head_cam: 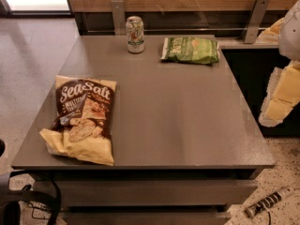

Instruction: Move green jalapeno chip bag near brown chip bag

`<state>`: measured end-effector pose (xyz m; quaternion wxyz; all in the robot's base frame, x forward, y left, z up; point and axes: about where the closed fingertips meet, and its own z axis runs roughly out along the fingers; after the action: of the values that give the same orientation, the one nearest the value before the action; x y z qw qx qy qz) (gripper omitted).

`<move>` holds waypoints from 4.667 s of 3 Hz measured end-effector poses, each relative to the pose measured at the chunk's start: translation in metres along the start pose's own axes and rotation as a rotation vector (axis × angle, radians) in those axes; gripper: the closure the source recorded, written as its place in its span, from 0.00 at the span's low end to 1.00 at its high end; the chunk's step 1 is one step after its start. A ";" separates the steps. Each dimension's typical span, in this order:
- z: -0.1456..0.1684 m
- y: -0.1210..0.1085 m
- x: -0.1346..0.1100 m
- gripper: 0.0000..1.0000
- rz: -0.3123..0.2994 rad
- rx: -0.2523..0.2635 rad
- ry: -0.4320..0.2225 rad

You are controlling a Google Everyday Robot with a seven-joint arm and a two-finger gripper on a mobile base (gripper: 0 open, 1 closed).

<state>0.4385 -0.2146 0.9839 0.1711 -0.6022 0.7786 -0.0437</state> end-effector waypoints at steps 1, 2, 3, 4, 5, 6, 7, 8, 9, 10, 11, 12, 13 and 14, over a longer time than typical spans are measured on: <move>-0.004 -0.011 0.000 0.00 0.006 0.032 -0.005; -0.011 -0.060 0.003 0.00 0.028 0.161 -0.019; -0.010 -0.115 -0.002 0.00 0.063 0.310 -0.111; 0.009 -0.164 -0.017 0.00 0.112 0.414 -0.246; 0.041 -0.206 -0.039 0.00 0.203 0.454 -0.327; 0.078 -0.237 -0.062 0.00 0.278 0.440 -0.401; 0.078 -0.237 -0.062 0.00 0.278 0.440 -0.401; 0.097 -0.248 -0.065 0.00 0.291 0.411 -0.404; 0.135 -0.269 -0.070 0.00 0.314 0.362 -0.394; 0.170 -0.276 -0.080 0.00 0.325 0.319 -0.375; 0.207 -0.281 -0.092 0.00 0.347 0.276 -0.379; 0.258 -0.281 -0.108 0.04 0.402 0.187 -0.427; 0.288 -0.277 -0.118 0.34 0.440 0.119 -0.459; 0.280 -0.279 -0.120 0.64 0.440 0.119 -0.459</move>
Offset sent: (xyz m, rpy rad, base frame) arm 0.0828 -0.0322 0.0403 -0.0311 -0.2352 -0.0864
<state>0.8113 -0.1371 0.8239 0.3825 -0.4025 0.8272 0.0861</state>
